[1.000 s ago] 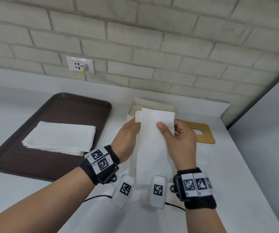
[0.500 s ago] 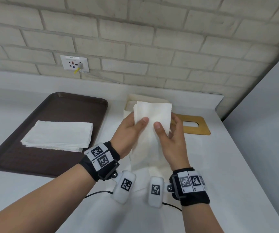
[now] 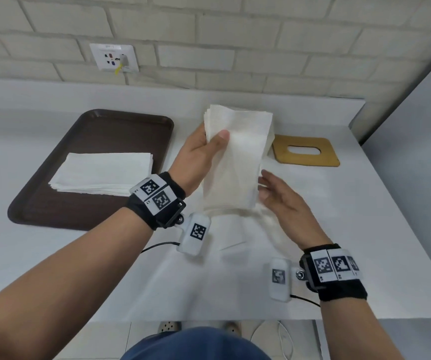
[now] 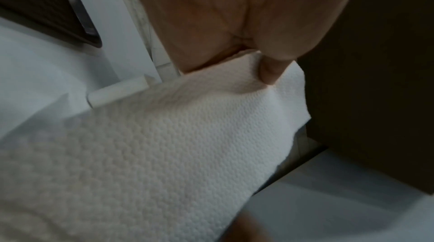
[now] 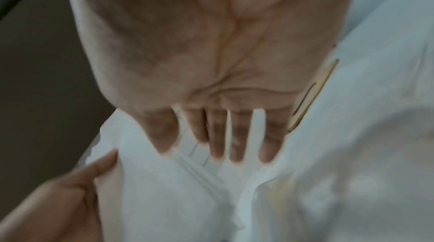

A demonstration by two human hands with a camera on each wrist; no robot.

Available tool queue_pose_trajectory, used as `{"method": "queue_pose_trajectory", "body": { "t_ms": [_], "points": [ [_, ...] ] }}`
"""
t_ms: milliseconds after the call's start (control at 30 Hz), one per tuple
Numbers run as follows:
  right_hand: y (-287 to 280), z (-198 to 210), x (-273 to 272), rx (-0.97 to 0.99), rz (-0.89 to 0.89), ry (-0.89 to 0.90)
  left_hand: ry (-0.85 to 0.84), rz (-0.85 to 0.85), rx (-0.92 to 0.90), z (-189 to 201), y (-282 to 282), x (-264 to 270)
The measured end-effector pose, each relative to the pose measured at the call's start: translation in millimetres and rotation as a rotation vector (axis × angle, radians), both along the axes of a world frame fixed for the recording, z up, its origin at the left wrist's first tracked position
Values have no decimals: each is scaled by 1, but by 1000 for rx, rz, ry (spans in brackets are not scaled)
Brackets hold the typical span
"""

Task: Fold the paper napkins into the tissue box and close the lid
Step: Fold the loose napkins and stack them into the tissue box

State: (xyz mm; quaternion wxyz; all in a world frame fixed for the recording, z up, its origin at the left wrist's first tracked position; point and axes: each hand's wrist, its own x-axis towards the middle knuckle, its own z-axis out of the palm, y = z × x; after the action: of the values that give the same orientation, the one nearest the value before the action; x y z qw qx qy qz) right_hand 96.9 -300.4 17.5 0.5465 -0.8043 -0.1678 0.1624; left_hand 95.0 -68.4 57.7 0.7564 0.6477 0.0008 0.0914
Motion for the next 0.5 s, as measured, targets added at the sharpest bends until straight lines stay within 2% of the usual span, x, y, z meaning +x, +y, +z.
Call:
{"method": "queue_pose_trajectory", "body": {
  "t_ms": [67,100,167,267,500],
  "points": [
    [13,10,4,250,-70,-36,14,-40,29,-7,-8,-3],
    [23,13,5,293,-82,-69,12,-49,52,-9,-12,-4],
    [44,16,4,269,-143,-156,-26,-16,116,-14,-22,-7],
    [64,8,0,254,-268,-254,-78,130,146,-26,-35,-12],
    [68,-29,-1,222,-301,-195,51,213,164,-68,-40,-22]
  ]
}}
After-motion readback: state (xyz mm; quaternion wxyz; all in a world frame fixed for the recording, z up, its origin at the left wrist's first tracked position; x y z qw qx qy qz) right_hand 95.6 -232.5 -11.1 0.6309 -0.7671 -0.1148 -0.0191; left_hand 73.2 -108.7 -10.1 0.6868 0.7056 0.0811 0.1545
